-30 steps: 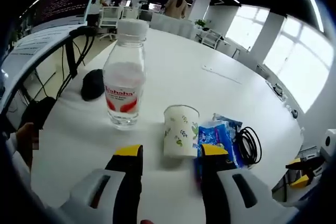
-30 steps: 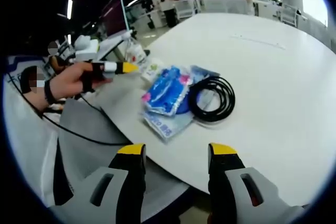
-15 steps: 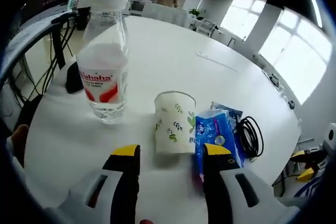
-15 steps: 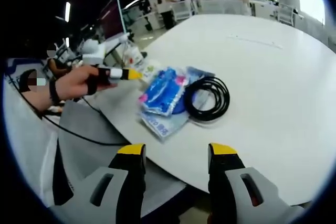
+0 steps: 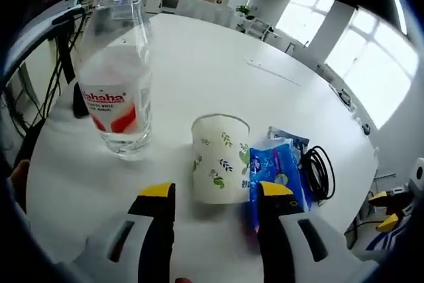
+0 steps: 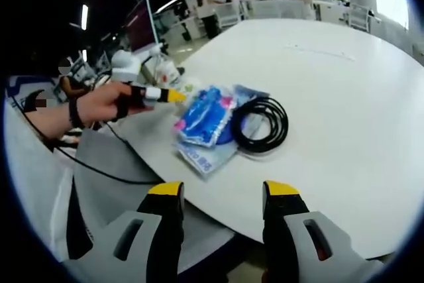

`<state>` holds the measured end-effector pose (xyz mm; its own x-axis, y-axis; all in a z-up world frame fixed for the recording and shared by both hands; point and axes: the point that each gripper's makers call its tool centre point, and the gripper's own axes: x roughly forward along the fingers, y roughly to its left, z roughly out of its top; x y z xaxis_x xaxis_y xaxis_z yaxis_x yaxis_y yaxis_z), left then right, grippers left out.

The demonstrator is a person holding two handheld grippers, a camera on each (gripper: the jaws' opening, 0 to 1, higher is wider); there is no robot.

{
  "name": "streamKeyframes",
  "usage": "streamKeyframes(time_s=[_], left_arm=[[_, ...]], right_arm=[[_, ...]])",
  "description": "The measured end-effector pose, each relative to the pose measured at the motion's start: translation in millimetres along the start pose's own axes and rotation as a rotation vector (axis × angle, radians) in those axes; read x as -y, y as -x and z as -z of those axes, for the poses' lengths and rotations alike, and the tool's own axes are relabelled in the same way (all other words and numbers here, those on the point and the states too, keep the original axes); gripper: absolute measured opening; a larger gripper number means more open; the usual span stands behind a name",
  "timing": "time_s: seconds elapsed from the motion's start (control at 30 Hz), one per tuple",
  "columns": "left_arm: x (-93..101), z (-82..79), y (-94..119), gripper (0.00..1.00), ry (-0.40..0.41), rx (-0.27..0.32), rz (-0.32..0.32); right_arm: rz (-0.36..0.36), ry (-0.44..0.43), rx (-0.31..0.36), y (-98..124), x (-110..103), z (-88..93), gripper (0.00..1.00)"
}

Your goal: Arrange the tabletop items into an orderly group along one side of the table until the central work area is clear of visible clutter.

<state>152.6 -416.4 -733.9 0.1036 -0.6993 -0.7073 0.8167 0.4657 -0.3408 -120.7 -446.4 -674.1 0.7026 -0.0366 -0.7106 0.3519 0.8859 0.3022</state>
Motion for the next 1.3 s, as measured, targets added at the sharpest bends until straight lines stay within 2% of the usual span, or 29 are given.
streamKeyframes(time_s=[0.47,0.53,0.57,0.63,0.93,1.3], left_arm=[[6.4,0.4,-12,0.48,0.0,-0.017,0.014],[5.0,0.8,-14,0.45,0.0,-0.021,0.008],[4.8,0.9,-14,0.36,-0.003,-0.022,0.009],[4.2,0.8,-14,0.36,-0.004,-0.02,0.012],[0.1,4.8,-7,0.35,-0.02,-0.022,-0.001],[-6.6,16.2,12,0.35,-0.026,-0.016,-0.02]], right_arm=[[0.001,-0.005,0.006,1,3,0.1,0.46],[0.0,-0.007,0.007,1,2,0.2,0.46],[-0.001,-0.008,0.008,1,2,0.1,0.46],[0.002,-0.01,0.009,1,3,0.5,0.46],[0.004,-0.024,0.015,1,7,1.3,0.45],[-0.006,-0.032,0.017,-3,6,-0.2,0.44]])
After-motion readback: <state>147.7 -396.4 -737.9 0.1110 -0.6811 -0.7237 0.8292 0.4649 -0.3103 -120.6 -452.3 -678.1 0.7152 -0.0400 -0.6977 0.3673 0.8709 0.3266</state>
